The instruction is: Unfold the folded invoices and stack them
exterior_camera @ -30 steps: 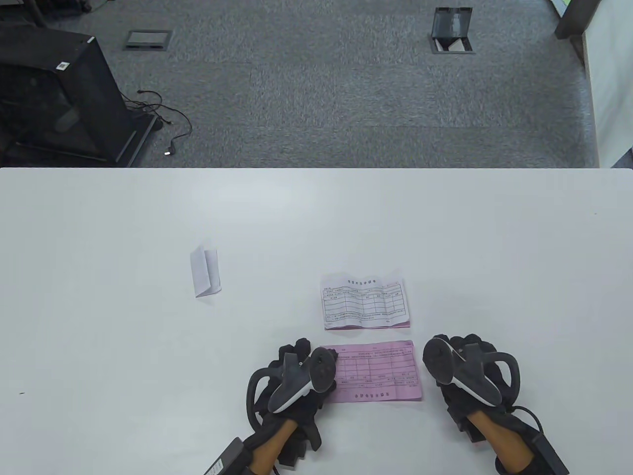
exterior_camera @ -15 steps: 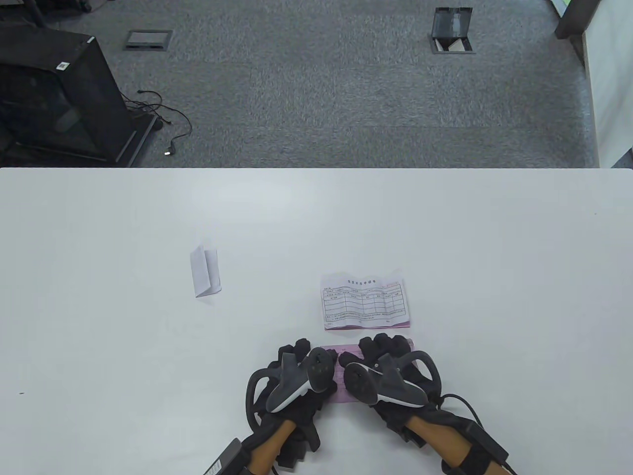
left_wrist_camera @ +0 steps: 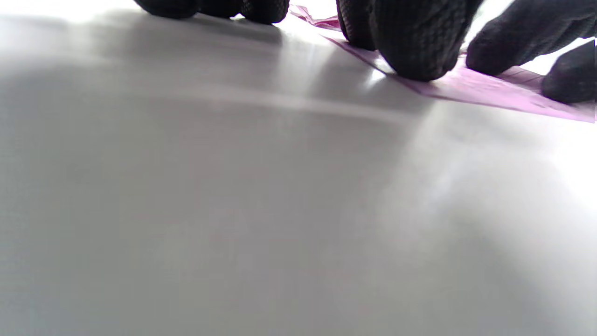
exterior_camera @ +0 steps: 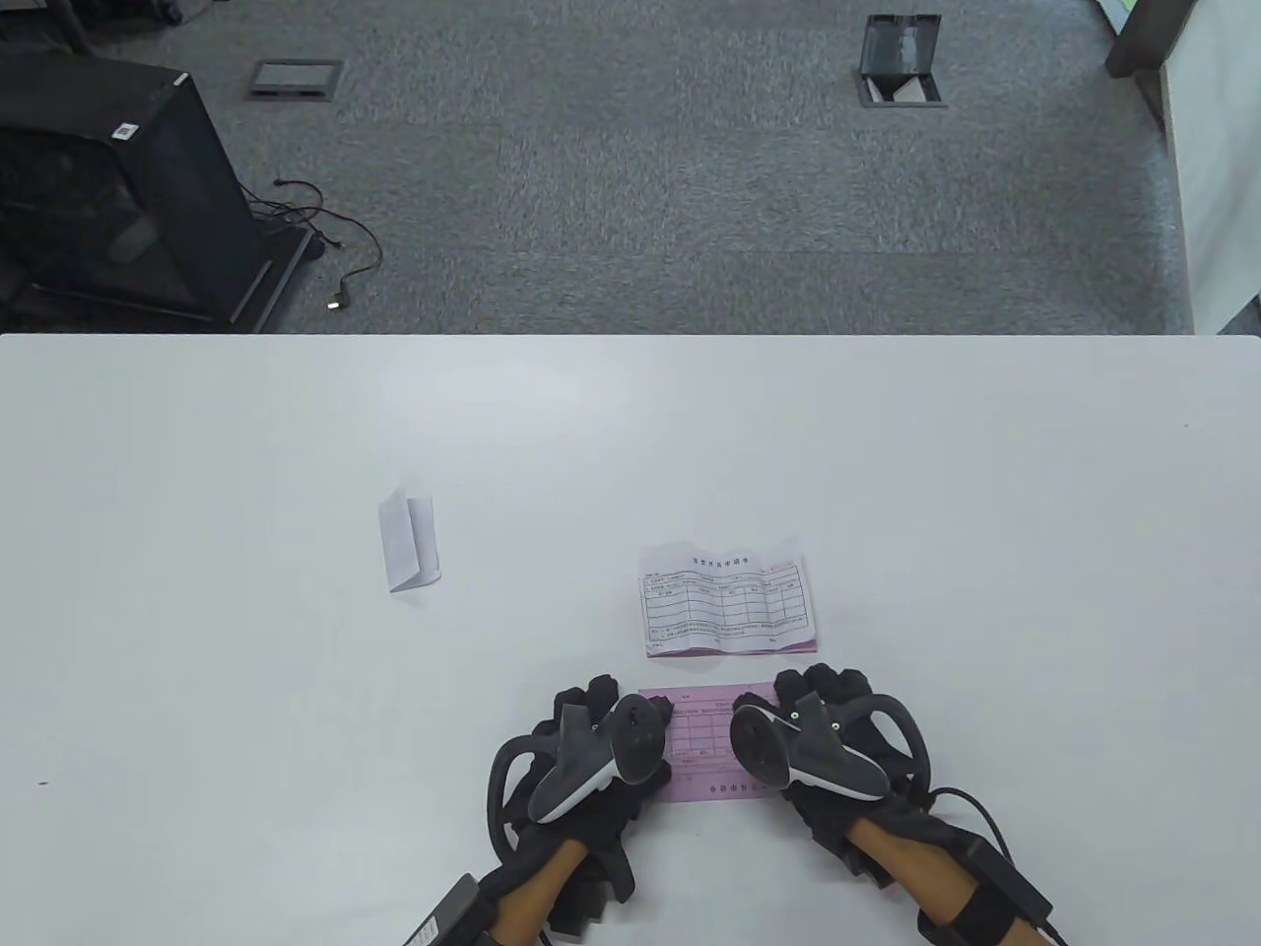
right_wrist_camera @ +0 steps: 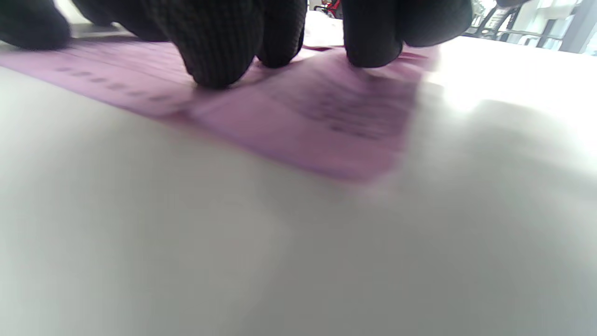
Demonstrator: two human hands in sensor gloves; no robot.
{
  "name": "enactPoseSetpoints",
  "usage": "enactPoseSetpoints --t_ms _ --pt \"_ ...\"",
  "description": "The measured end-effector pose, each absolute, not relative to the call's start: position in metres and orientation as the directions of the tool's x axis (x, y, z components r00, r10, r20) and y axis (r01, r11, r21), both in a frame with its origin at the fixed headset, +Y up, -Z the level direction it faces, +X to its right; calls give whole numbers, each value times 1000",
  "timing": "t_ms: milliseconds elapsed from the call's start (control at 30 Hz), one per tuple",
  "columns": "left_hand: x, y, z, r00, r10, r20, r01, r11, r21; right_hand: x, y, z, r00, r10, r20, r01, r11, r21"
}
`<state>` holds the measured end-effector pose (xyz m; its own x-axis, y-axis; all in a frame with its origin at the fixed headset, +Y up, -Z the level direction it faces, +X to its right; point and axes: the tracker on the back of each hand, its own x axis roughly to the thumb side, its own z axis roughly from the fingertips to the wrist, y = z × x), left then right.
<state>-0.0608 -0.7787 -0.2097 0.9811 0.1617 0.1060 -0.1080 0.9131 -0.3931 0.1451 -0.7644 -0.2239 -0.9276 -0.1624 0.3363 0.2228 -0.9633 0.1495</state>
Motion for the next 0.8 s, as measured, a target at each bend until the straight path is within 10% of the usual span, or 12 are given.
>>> enactPoseSetpoints --t_ms 400,800 --pt "-62 -779 -209 983 153 98 -104 917 -385 188 -765 -228 -967 -104 231 152 -968 199" --pt "-62 -780 -209 982 161 100 -107 907 -408 132 -732 -222 -944 18 329 21 -993 117"
